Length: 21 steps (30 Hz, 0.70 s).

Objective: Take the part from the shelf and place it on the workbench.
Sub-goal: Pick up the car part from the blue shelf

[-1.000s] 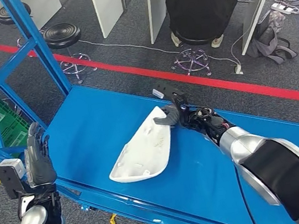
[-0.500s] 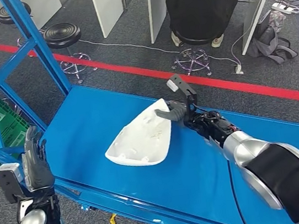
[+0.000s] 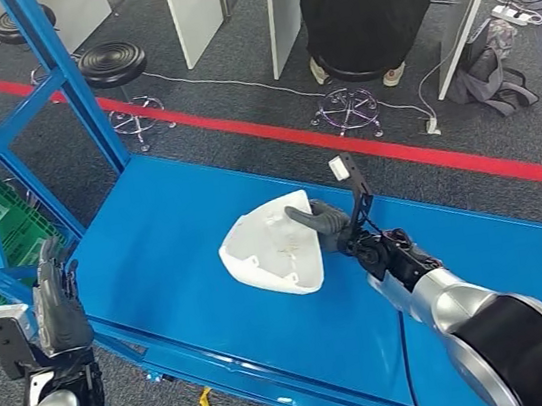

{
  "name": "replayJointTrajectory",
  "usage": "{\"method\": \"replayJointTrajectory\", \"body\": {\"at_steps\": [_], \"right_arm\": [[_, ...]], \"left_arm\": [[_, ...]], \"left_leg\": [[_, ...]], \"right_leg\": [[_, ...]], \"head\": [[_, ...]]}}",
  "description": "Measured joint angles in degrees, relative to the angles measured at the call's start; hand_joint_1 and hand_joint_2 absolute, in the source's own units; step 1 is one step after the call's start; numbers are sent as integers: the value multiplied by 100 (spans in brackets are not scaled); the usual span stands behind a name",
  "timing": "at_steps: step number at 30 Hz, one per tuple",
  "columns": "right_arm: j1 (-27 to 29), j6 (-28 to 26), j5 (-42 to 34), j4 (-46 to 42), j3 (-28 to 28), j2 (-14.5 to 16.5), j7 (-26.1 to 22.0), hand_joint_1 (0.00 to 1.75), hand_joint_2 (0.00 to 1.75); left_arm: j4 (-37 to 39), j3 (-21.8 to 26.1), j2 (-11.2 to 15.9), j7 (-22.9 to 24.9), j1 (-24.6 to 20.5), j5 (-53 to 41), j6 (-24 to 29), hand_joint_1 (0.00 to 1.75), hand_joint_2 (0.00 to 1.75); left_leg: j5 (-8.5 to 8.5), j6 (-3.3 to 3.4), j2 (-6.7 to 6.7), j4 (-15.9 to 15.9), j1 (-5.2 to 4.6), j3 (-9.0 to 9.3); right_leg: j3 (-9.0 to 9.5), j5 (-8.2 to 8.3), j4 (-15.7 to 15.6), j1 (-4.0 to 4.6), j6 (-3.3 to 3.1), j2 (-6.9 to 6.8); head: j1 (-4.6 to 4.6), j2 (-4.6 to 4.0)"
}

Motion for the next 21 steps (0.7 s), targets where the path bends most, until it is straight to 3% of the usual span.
{"method": "replayJointTrajectory", "body": {"at_steps": [13,17,21], "right_arm": [[560,217,-1064,-822,-35,45,257,175,175],[778,89,-1453,-1334,52,45,367,175,175],[909,121,-1653,-1786,143,45,379,175,175]], "left_arm": [[-66,11,11,3,30,-46,-110,0,0],[-68,13,9,2,29,-121,-228,0,175],[-67,13,7,-18,26,-173,-318,0,175]], "left_leg": [[0,-1,-1,0,0,-1],[-1,-1,0,0,0,-1],[-1,-1,0,0,0,-1]], "right_leg": [[-1,-1,0,0,0,-1],[-2,-2,0,0,1,0],[-3,-2,0,0,1,0]], "head": [[-1,0],[1,0],[0,0]]}}
